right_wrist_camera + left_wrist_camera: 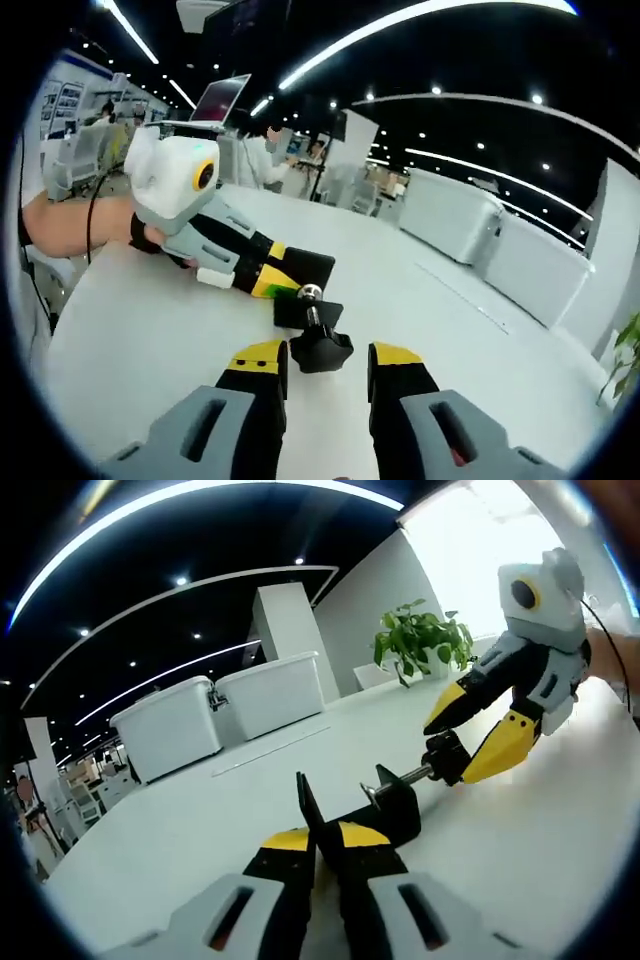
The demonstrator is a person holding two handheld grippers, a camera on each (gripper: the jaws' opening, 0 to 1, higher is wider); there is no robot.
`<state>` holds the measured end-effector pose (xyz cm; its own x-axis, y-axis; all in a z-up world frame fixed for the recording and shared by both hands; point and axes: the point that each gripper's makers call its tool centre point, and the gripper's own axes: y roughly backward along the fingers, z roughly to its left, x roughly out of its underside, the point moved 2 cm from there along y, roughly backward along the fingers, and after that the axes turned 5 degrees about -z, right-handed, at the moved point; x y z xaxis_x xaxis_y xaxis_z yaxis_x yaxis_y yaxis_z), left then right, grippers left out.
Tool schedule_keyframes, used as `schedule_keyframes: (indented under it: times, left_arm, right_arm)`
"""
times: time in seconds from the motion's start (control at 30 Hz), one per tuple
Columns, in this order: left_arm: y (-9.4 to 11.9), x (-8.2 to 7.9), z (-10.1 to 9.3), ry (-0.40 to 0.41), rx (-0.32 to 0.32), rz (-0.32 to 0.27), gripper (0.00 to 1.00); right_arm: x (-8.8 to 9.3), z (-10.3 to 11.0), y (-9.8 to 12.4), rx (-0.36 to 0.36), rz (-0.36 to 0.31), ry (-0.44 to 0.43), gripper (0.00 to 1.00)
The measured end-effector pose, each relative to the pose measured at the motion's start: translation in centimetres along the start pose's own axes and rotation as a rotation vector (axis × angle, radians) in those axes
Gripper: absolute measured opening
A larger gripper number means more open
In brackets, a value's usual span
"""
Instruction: Clamp the fixed fixture on the desktop, loosen the retaining clip, secure it to the edge of the desk, and tighten the retaining clip.
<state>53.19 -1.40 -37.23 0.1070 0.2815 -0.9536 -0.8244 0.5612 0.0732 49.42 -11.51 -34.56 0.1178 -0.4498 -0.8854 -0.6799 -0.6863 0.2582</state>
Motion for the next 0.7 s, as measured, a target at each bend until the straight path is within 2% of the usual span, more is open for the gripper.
schedule_keyframes:
  times: [0.1, 0.33, 0.43, 0.47, 0.5, 0.7]
  left_arm:
    - [0.1, -0.1, -0.2, -0.002, 0.01, -0.004, 0.11]
    - [0.8, -0.3, -1.1, -0.008, 0.055, -0.016, 0.18]
    - [1.3, -0.6, -1.5, 0.01, 0.09, -0.034, 0.18]
    - [1.5, -0.8, -2.0, 0.08, 0.101, -0.047, 0.19]
    - [1.8, -0.9, -1.8, 0.059, 0.112, -0.045, 0.19]
    - [2.7, -1.7, -1.7, 0.097, 0.124, -0.09, 0.19]
  right_arm:
    - [-1.4, 0.1, 0.4, -0.002, 0.036, -0.003, 0.3]
    - [-3.0, 0.0, 0.0, 0.017, 0.149, 0.041, 0.25]
    - [-2.9, 0.3, -0.3, 0.004, 0.207, 0.025, 0.21]
    - [-2.9, 0.3, -0.6, 0.004, 0.209, 0.014, 0.21]
    - [-2.8, 0.5, -0.7, -0.003, 0.219, 0.012, 0.21]
    - [-2.1, 1.0, -1.4, -0.017, 0.261, 0.043, 0.21]
